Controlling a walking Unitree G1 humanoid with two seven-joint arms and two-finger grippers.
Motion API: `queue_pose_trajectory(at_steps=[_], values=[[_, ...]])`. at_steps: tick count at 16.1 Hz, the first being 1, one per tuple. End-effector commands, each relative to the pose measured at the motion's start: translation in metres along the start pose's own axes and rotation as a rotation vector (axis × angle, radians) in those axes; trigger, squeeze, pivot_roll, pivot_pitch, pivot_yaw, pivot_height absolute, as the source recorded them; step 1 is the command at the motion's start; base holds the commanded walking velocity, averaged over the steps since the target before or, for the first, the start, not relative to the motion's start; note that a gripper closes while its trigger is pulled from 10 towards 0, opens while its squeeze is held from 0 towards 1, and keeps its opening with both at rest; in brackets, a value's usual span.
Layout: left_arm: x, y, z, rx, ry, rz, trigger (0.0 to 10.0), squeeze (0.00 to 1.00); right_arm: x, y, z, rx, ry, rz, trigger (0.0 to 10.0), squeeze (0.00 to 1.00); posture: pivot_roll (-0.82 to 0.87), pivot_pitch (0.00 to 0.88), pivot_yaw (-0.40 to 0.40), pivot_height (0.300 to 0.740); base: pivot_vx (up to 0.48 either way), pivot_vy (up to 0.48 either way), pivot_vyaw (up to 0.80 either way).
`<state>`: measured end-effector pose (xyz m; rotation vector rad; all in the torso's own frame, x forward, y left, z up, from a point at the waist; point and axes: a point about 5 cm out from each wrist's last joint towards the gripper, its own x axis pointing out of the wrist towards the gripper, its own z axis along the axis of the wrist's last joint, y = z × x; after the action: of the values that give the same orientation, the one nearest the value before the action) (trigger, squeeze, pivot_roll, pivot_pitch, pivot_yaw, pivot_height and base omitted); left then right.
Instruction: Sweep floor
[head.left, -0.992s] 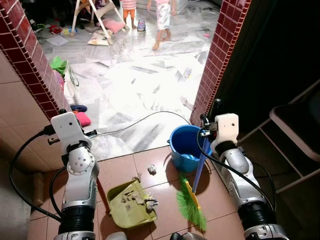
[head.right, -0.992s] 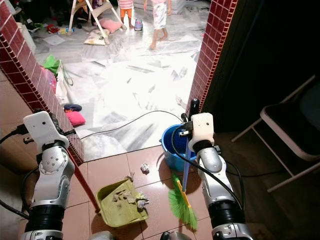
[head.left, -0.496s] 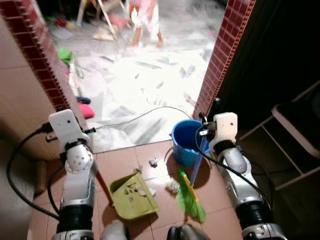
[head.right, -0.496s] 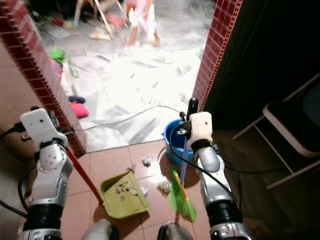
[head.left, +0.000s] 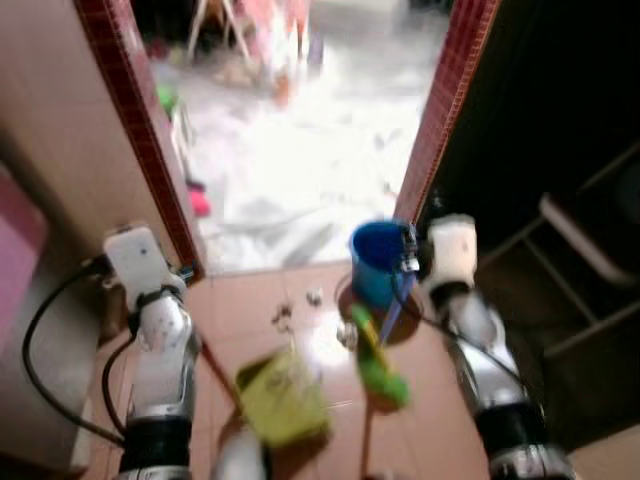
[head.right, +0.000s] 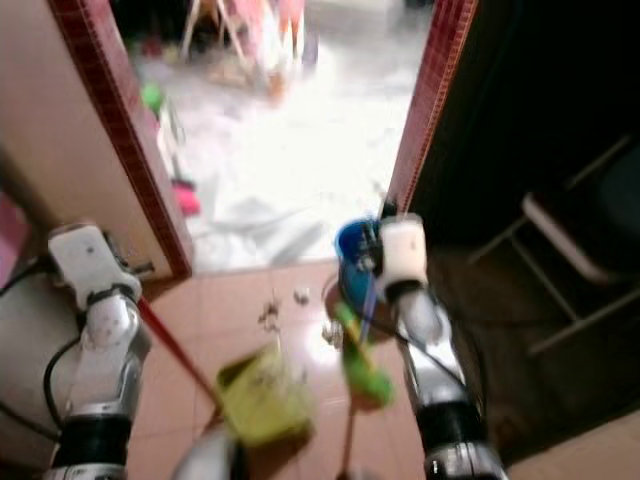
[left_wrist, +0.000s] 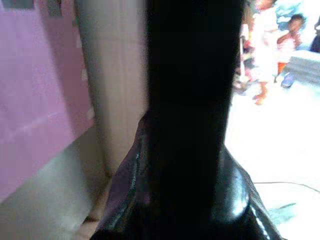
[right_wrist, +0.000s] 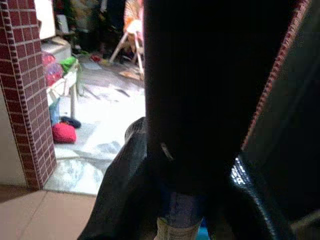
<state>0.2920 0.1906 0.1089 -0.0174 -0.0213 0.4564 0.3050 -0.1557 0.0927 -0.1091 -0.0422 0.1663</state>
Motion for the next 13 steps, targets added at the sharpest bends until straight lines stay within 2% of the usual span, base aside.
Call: queue_pose_trajectory(at_steps=[1, 4, 9, 11, 12, 13], values=[[0.005, -0.005, 0.014, 0.006, -0.06, -0.025, 10.0, 0.0, 0.003, 0.0, 0.001, -0.002, 0.007, -0.006, 10.0, 0.0, -0.05, 0.0, -0.021, 0.74, 0.0, 0.0, 0.0], [0.002, -0.008, 0.003, -0.098, 0.025, -0.056, 10.0, 0.0, 0.004, 0.0, 0.002, 0.0, 0.002, -0.003, 10.0, 0.0, -0.05, 0.0, -0.021, 0.74, 0.0, 0.0, 0.0], [0.004, -0.011, 0.018, -0.071, -0.058, -0.065, 10.0, 0.0, 0.006, -0.003, 0.005, -0.014, -0.013, -0.013, 10.0, 0.0, -0.04, 0.0, -0.021, 0.74, 0.0, 0.0, 0.0], [0.005, -0.01, 0.021, -0.072, -0.062, -0.064, 10.0, 0.0, 0.005, -0.007, 0.006, -0.048, -0.021, -0.05, 10.0, 0.0, -0.04, 0.0, -0.021, 0.74, 0.0, 0.0, 0.0], [0.007, -0.005, 0.032, -0.036, -0.116, -0.021, 10.0, 0.0, 0.004, -0.016, 0.006, -0.104, -0.009, -0.117, 10.0, 0.0, -0.05, 0.0, -0.018, 0.74, 0.0, 0.0, 0.0], [0.009, -0.001, 0.038, -0.024, -0.144, 0.006, 10.0, 0.0, 0.004, -0.019, 0.001, -0.112, 0.024, -0.135, 10.0, 0.0, -0.05, 0.0, -0.018, 0.74, 0.0, 0.0, 0.0]])
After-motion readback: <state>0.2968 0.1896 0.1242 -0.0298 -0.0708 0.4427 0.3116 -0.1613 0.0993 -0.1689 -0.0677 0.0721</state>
